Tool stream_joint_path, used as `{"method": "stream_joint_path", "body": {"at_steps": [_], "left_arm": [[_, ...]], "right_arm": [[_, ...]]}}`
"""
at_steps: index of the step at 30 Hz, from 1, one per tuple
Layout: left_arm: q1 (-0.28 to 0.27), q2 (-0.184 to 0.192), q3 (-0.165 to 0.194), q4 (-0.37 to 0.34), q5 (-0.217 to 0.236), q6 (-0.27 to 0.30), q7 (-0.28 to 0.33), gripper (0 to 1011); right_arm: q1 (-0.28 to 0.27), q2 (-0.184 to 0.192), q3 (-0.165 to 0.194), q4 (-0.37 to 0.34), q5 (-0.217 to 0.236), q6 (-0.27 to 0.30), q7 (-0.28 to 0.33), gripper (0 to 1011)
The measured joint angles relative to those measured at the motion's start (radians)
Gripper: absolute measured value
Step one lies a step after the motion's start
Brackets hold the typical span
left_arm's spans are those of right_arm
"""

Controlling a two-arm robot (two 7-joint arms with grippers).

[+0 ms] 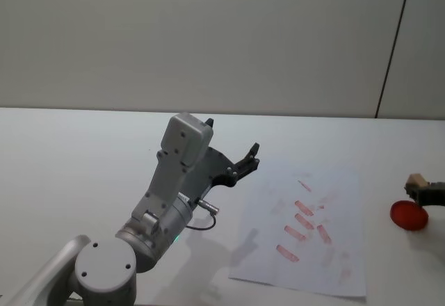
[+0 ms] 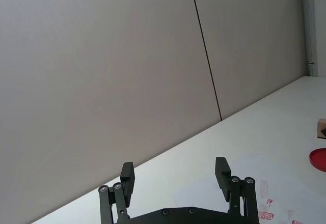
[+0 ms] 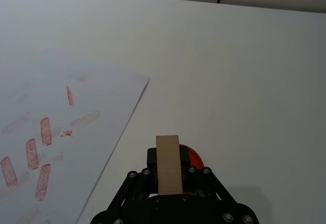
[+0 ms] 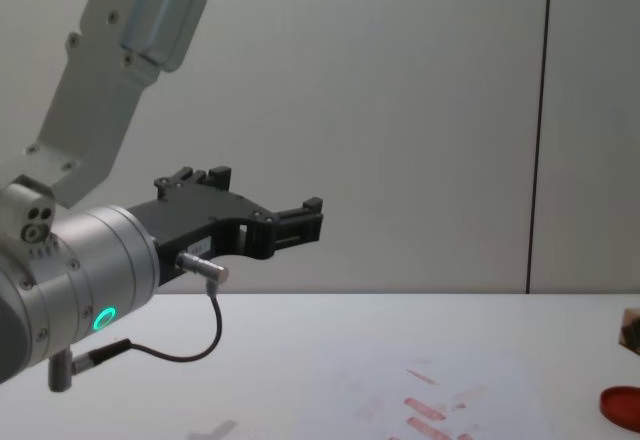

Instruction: Use the one hand to pick up the stamp and affix it onto the A4 paper.

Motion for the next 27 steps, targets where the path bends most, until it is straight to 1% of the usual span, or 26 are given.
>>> {"method": "stream_joint_path", "body": {"at_steps": [15,27], "left_arm": [[0.000,0.000,0.000,0.000,0.000,0.000,0.000,1002],[0.000,0.000,0.000,0.000,0.000,0.000,0.000,1002]], "right_arm": [[0.025,-0.005,-0.011,0.074,-0.035,-0.014,0.003,219],[0.034,-0.012,-0.024,0.103,-0.057,-0.019,0.012,219]]}}
